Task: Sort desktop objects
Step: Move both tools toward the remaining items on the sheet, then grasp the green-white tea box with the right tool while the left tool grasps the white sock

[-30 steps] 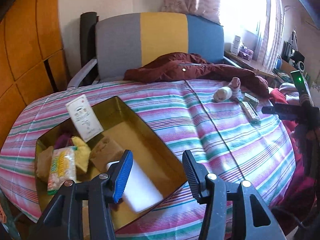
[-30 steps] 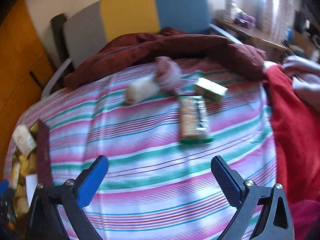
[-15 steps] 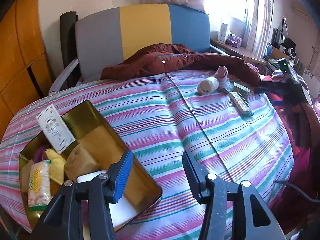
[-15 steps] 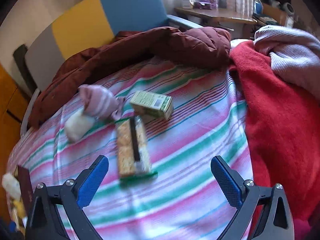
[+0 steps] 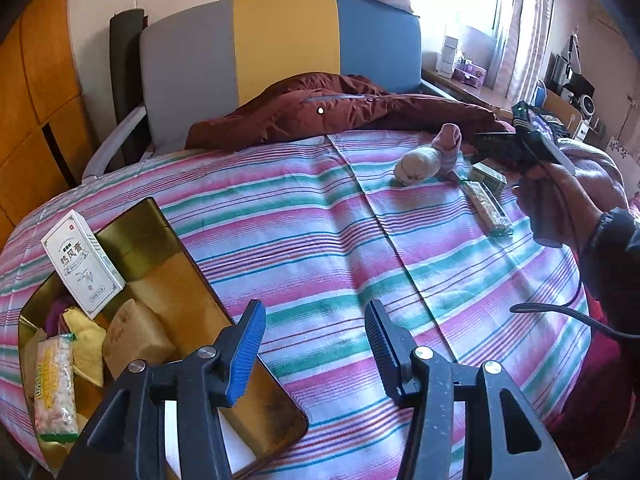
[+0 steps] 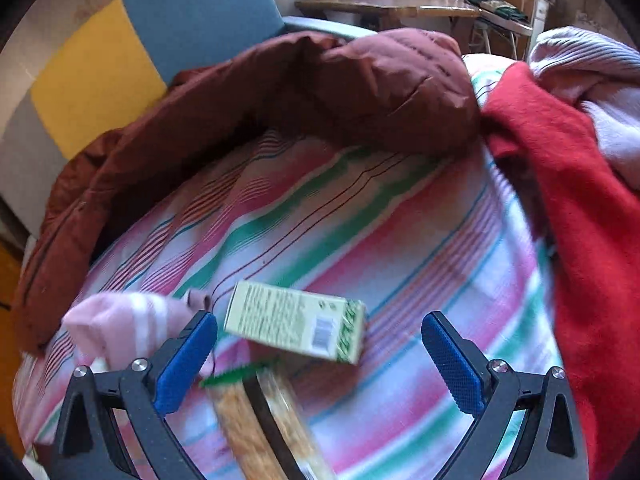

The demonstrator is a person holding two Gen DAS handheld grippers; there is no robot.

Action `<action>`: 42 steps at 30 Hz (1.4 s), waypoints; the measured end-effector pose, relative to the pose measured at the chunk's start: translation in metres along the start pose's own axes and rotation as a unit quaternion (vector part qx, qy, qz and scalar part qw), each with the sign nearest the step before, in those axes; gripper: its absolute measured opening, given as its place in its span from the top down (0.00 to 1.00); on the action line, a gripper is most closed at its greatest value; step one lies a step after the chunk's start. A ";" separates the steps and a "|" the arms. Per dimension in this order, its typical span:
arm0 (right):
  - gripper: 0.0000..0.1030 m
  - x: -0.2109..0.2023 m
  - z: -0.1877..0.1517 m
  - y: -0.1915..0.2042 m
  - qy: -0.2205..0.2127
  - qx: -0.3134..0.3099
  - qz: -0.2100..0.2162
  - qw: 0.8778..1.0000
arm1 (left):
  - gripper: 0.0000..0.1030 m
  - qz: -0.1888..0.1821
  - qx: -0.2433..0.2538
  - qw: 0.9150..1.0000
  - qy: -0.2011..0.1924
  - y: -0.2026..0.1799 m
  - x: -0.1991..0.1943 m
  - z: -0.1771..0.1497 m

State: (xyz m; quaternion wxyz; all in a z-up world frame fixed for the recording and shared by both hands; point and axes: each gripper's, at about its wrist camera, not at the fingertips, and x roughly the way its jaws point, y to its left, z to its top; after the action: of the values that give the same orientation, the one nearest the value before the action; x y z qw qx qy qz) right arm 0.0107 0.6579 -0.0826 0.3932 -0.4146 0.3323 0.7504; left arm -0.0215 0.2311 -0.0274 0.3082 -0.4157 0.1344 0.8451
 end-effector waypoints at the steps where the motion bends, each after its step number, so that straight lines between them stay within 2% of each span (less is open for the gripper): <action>1: 0.00 0.006 0.002 0.003 0.002 0.000 -0.006 1.000 | 0.49 -0.001 0.000 1.000 0.001 0.000 0.001 0.001; 3: 0.01 0.012 0.003 0.006 0.004 -0.003 -0.012 1.000 | 0.49 -0.003 -0.001 1.000 0.003 0.001 0.004 0.003; 5: 0.12 0.015 0.002 0.008 0.003 -0.014 -0.015 1.000 | 0.49 -0.005 -0.001 1.000 0.004 0.000 0.007 0.004; 6: 0.25 0.015 0.002 0.010 0.005 -0.021 -0.015 1.000 | 0.49 -0.007 -0.001 1.000 0.005 0.000 0.009 0.005; 10: 0.26 0.008 -0.004 0.014 0.003 -0.059 -0.011 0.998 | 0.49 -0.016 0.002 1.000 0.007 -0.006 0.013 0.010; 13: 0.26 0.000 -0.008 0.011 0.002 -0.071 0.007 0.997 | 0.49 -0.019 0.011 1.000 0.005 -0.014 0.014 0.018; 21: 0.26 -0.022 -0.019 0.008 -0.016 -0.114 0.042 0.993 | 0.49 -0.048 0.023 0.999 0.000 -0.044 0.032 0.062; 28: 0.26 -0.048 -0.016 0.019 -0.062 -0.147 0.065 0.985 | 0.49 -0.055 0.083 0.995 0.001 -0.085 0.071 0.099; 34: 0.26 -0.062 -0.001 0.008 -0.085 -0.116 0.096 0.985 | 0.43 -0.090 0.107 0.990 0.010 -0.107 0.118 0.130; 37: 0.26 -0.068 0.004 0.005 -0.091 -0.110 0.095 0.985 | 0.43 -0.088 0.121 0.989 0.013 -0.115 0.135 0.140; 42: 0.26 -0.066 0.007 0.005 -0.089 -0.103 0.100 0.986 | 0.31 -0.092 0.146 0.985 0.019 -0.128 0.164 0.154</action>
State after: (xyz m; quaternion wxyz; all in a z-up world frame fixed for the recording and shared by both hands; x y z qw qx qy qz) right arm 0.0267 0.6405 -0.0203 0.2995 -0.3492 0.2568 0.8500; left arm -0.1124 0.4719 -0.0572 0.4399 -0.3924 0.2231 0.7764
